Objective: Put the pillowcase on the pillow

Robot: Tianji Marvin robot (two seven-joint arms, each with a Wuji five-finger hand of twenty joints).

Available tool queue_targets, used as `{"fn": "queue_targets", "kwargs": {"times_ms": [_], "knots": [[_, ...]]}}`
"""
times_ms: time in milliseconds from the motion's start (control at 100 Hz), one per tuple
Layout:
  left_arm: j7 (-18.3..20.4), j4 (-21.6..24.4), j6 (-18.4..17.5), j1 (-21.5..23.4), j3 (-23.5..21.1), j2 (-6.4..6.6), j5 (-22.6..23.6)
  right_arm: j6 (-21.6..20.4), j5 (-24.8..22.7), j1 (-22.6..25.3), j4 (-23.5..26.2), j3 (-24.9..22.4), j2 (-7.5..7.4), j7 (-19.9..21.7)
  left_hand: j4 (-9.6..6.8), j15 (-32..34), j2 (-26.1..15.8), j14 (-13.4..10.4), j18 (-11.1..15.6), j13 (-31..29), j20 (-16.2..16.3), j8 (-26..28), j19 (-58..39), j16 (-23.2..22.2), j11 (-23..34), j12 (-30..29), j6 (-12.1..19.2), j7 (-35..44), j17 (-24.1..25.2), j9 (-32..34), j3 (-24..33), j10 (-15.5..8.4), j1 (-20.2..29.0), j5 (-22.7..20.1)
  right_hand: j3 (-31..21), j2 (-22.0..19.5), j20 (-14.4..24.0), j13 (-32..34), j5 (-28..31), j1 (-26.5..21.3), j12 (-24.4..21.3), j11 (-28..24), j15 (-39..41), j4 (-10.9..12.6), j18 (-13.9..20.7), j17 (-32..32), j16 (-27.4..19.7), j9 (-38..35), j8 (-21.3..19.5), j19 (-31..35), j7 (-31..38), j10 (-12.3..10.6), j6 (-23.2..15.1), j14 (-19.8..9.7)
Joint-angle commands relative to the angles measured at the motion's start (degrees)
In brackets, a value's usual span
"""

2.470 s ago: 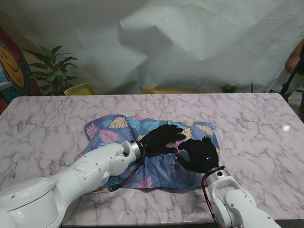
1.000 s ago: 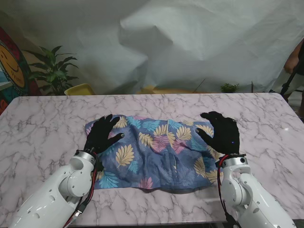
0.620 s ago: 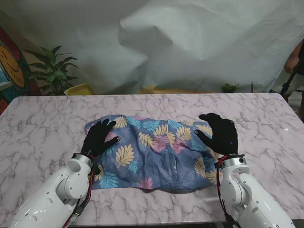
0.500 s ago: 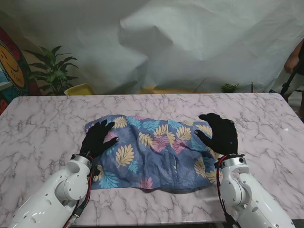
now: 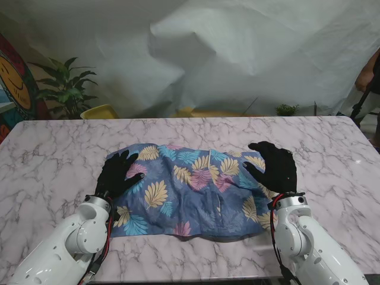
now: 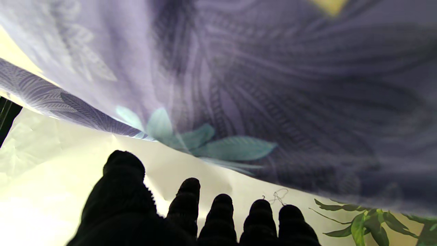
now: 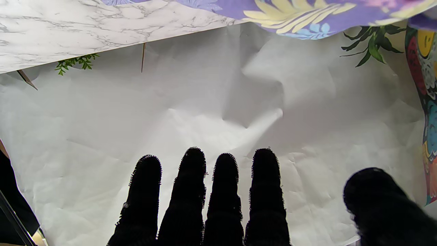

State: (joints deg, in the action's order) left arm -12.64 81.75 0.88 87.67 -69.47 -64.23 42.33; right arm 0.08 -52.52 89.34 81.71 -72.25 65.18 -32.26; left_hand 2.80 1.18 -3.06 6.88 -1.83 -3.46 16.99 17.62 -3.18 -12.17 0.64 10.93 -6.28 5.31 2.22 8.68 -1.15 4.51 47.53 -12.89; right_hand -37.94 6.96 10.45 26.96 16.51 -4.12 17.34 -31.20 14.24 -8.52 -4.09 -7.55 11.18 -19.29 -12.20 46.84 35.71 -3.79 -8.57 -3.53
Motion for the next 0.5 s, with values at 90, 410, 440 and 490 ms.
{"fn": "queue_targets", "kwargs": {"times_ms": [90, 410, 440, 490], "knots": [[0.29, -0.21, -0.68, -0.38, 0.53, -0.16, -0.32, 0.09, 0.14, 0.25, -0.22, -0.2, 0.31, -0.53, -1.31, -0.82, -0.03, -1.24, -0.49, 1.9, -0.47, 0.14, 0.57, -0.33, -0.79, 0.99, -0.52, -0.2, 0.23, -2.63, -0.35, -0.93, 0.81, -0.26, -0.37, -1.6, -0.52, 0.94, 0.39, 2.83, -0.56, 0.23, -2.02, 1.15, 1.71, 0.17, -0.43, -0.89, 0.91, -0.79, 0.41, -0.95, 0.66, -0.5], [-0.29, -0.22, -0.38, -0.19, 0.41, -0.21, 0.08, 0.12, 0.35, 0.37, -0.46, -0.4, 0.4, -0.89, -1.35, -0.79, 0.06, -1.22, -0.45, 1.87, -0.25, 0.13, 0.46, -0.53, -0.8, 1.13, -0.53, -0.11, 0.23, -2.62, -0.28, -0.84, 1.18, -0.3, -0.46, -1.54, -0.45, 1.35, 0.81, 2.79, -0.59, 0.39, -1.93, 1.14, 1.61, -0.01, -0.39, -1.35, 0.88, -0.6, 0.47, -1.01, 0.51, -0.46], [-0.34, -0.22, -0.35, -0.16, 0.4, -0.21, 0.08, 0.05, 0.47, 0.27, -0.6, -0.31, 0.43, -0.97, -1.34, -0.78, -0.02, -1.27, -0.44, 1.86, -0.22, 0.13, 0.45, -0.56, -0.81, 1.14, -0.54, -0.09, 0.24, -2.63, -0.31, -0.87, 1.14, -0.3, -0.49, -1.58, -0.45, 1.29, 0.8, 2.78, -0.6, 0.44, -1.97, 1.15, 1.61, 0.01, -0.4, -1.31, 0.88, -0.6, 0.46, -1.04, 0.55, -0.39], [-0.24, -0.09, -0.24, -0.07, 0.38, -0.19, 0.11, -0.06, 0.66, 0.08, -0.86, -0.1, 0.48, -1.08, -1.34, -0.78, -0.05, -1.27, -0.43, 1.87, -0.19, 0.13, 0.43, -0.59, -0.81, 1.16, -0.57, -0.09, 0.24, -2.63, -0.28, -0.87, 1.22, -0.3, -0.51, -1.53, -0.44, 1.35, 0.87, 2.76, -0.6, 0.45, -1.95, 1.14, 1.59, -0.01, -0.39, -1.34, 0.87, -0.58, 0.48, -1.12, 0.59, -0.34]]}}
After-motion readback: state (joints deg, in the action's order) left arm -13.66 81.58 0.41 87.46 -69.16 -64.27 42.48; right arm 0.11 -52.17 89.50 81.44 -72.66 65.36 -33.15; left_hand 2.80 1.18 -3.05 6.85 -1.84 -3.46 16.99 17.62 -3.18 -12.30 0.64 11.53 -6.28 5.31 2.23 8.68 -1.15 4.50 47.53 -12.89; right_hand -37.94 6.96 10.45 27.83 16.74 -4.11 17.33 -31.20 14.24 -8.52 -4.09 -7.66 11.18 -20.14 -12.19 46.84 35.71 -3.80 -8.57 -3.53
